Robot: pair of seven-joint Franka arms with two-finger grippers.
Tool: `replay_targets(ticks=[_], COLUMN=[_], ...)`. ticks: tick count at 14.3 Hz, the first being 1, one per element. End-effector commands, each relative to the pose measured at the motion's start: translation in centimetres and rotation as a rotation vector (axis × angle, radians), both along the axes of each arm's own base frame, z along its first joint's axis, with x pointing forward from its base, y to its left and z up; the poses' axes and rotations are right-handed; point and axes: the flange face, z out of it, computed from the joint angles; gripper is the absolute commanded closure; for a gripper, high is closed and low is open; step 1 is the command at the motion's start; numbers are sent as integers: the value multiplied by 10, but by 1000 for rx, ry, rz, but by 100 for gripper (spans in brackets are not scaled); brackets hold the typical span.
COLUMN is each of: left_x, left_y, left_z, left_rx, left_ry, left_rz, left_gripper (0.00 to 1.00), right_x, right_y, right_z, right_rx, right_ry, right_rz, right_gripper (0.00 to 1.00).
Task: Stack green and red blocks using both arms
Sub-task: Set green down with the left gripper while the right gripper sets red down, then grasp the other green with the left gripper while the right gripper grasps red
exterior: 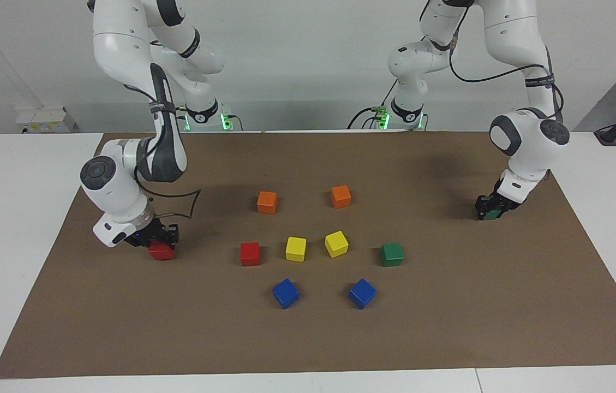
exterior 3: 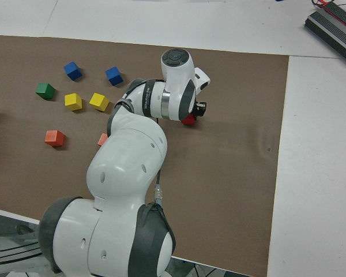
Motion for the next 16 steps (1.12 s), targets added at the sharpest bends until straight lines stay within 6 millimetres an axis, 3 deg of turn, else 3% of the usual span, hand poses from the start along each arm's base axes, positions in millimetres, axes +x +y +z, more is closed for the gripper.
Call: replay_targets(ticks=[1,2,3,4,5,6,7,9,11,13,15,16], left_x=[26,41,60,76,91,105,115,116,115,114,114,115], left_y=[-1,-4,-27,-44,-64,-87,-115,-181,-215,-253,-290,-299], left_z=[36,59,78,98,115,130,141,144,137,118,90,81], left_rx=[-10,-12,-19,-22,-25,-27,-29,-34,-55,-71,-63,-58], left_ry=[24,34,53,60,58,54,44,27,28,40,46,28], left_rz=[-51,-79,-119,-146,-176,-183,-140,-101,-105,-138,-173,-172], left_gripper=[0,0,0,0,0,0,0,0,0,0,0,0], right_x=[-5,-5,-5,-7,-7,-7,-7,-6,2,15,28,36], right_y=[-1,-1,-1,-1,-1,0,-2,-2,2,10,49,77], right_z=[-7,-8,-9,-11,-12,-11,-10,3,39,89,136,149], right_rx=[-5,-5,-5,-5,-5,-7,-8,-10,-15,-25,-34,-47], right_ry=[-16,-19,-22,-25,-26,-24,-16,-8,18,41,37,32], right_rz=[30,28,27,27,30,33,33,34,44,48,51,59], right_gripper=[100,100,100,93,59,4,0,0,0,0,0,0])
